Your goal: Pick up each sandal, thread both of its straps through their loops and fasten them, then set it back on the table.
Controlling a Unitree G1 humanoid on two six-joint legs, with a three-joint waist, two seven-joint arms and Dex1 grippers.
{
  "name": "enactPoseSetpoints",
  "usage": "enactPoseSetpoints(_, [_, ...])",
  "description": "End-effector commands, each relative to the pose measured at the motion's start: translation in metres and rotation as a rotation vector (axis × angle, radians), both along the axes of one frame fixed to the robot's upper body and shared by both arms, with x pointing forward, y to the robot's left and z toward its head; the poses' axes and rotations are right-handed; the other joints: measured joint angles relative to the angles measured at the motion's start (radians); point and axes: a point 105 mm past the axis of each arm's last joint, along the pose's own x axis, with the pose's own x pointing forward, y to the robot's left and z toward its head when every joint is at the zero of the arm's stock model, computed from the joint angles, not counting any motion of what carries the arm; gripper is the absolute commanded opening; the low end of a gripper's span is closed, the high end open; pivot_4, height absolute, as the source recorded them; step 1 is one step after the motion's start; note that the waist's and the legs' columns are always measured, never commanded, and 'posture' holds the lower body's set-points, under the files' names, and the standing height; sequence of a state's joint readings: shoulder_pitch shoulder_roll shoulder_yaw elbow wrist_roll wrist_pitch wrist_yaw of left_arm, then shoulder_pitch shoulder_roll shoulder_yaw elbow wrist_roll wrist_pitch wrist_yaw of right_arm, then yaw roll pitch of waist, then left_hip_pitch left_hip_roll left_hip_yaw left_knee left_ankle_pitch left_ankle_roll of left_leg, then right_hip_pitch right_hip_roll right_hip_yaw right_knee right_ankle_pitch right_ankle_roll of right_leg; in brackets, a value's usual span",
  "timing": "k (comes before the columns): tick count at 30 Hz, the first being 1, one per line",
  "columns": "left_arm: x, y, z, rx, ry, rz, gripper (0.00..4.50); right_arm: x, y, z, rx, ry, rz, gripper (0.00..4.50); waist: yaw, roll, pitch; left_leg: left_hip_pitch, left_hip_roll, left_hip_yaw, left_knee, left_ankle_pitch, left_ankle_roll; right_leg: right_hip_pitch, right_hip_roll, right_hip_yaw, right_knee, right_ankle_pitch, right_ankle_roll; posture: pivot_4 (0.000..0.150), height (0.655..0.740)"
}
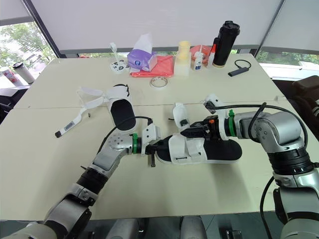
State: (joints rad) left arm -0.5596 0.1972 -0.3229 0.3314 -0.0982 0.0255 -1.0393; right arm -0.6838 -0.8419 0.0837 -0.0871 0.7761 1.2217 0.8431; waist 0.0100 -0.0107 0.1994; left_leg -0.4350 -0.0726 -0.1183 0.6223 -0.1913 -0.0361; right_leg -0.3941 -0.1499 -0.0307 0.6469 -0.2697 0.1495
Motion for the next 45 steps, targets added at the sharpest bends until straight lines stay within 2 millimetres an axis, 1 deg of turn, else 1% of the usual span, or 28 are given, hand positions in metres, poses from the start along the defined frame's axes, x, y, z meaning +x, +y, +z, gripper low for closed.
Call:
enactPoseSetpoints(1, [-0.001,0.000,0.003,-0.006,-0.014,-0.001,0.00,-0.007,0.010,0.004,-0.007,-0.037,0.065,0.56,0.000,0.000,0.000,0.000,0.000,0.000,0.000,0.000,0.000,0.000,0.000,0.000,0.000,0.000,0.000,0.150,0.7400])
enactPoseSetpoints(2, [-0.001,0.000,0.003,-0.006,-0.014,0.000,0.00,-0.009,0.012,0.003,-0.008,-0.038,0.072,0.13,0.000,0.000,0.000,0.000,0.000,0.000,0.000,0.000,0.000,0.000,0.000,0.000,0.000,0.000,0.000,0.150,0.7400])
enactPoseSetpoints(3, [-0.001,0.000,0.003,-0.007,-0.015,0.000,0.00,-0.010,0.013,0.003,-0.010,-0.038,0.080,0.05,0.000,0.000,0.000,0.000,0.000,0.000,0.000,0.000,0.000,0.000,0.000,0.000,0.000,0.000,0.000,0.150,0.7400])
enactPoseSetpoints(9, [-0.001,0.000,0.003,-0.008,-0.015,0.001,0.00,-0.012,0.015,0.006,0.001,-0.061,0.091,0.05,0.001,0.000,0.000,0.000,0.000,0.000,0.000,0.000,0.000,0.000,0.000,0.000,0.000,0.000,0.000,0.150,0.7400])
enactPoseSetpoints(14, [-0.002,0.001,0.002,-0.009,-0.014,0.006,0.00,-0.005,0.007,0.030,0.091,-0.128,0.002,0.05,0.001,0.000,0.000,0.000,0.000,0.000,0.000,0.000,0.000,0.000,0.000,0.000,0.000,0.000,0.000,0.150,0.7400])
enactPoseSetpoints(18, [-0.002,0.001,0.002,-0.009,-0.012,0.007,0.00,-0.003,0.000,0.037,0.140,-0.132,-0.062,0.05,0.001,0.000,0.000,0.000,0.000,0.000,0.000,0.000,0.000,0.000,0.000,0.000,0.000,0.000,0.000,0.150,0.7400])
enactPoseSetpoints(22, [-0.004,0.001,0.000,-0.007,-0.008,0.004,0.00,-0.005,-0.007,0.042,0.215,-0.135,-0.131,0.05,0.001,0.000,0.000,0.000,0.000,0.000,0.000,0.000,0.000,0.000,0.000,0.000,0.000,0.000,0.000,0.150,0.7400])
enactPoseSetpoints(24, [-0.004,0.000,0.000,-0.001,-0.009,-0.003,0.00,-0.002,-0.013,0.044,0.279,-0.123,-0.203,0.05,0.001,0.000,0.000,0.000,0.000,0.000,0.000,0.000,0.000,0.000,0.000,0.000,0.000,0.000,0.000,0.150,0.7400])
enactPoseSetpoints(26, [-0.004,-0.001,0.000,0.001,-0.011,-0.006,0.00,-0.001,-0.017,0.043,0.308,-0.110,-0.251,0.05,0.000,0.000,0.000,0.000,0.000,0.000,0.000,0.000,0.000,0.000,0.000,0.000,0.001,0.000,0.000,0.150,0.7400])
enactPoseSetpoints(29, [-0.004,-0.001,0.000,0.002,-0.012,-0.008,0.00,-0.002,-0.019,0.035,0.306,-0.090,-0.293,0.05,0.001,0.000,0.000,0.000,0.000,0.000,0.000,0.000,0.000,0.000,0.000,0.000,0.001,0.000,0.000,0.150,0.7400])
enactPoseSetpoints(36, [-0.004,-0.001,-0.001,0.005,-0.011,-0.013,0.00,-0.003,-0.016,0.018,0.311,-0.038,-0.328,0.05,-0.001,0.000,0.000,0.000,0.000,0.000,0.000,0.000,0.000,0.000,0.000,0.000,0.001,0.000,0.000,0.150,0.7400])
enactPoseSetpoints(40, [-0.004,-0.001,0.000,0.005,-0.012,-0.012,0.00,-0.002,-0.015,0.011,0.314,-0.020,-0.334,0.05,-0.001,0.000,0.000,0.000,0.000,0.000,0.000,0.000,0.000,0.000,0.000,0.000,0.001,0.000,0.000,0.150,0.7400])
enactPoseSetpoints(43, [-0.004,0.000,0.000,0.005,-0.013,-0.011,0.00,0.004,-0.016,0.010,0.322,-0.013,-0.344,0.05,-0.001,0.000,0.000,0.000,0.000,0.000,0.000,0.000,0.000,0.000,0.000,0.000,0.001,0.000,0.000,0.150,0.7400])
enactPoseSetpoints(45, [-0.005,0.000,-0.001,0.005,-0.013,-0.011,0.00,0.008,-0.017,0.013,0.327,-0.016,-0.345,0.05,-0.002,0.000,0.000,0.000,0.000,0.000,0.000,0.000,0.000,0.000,0.000,0.000,0.001,0.000,0.000,0.150,0.7400])
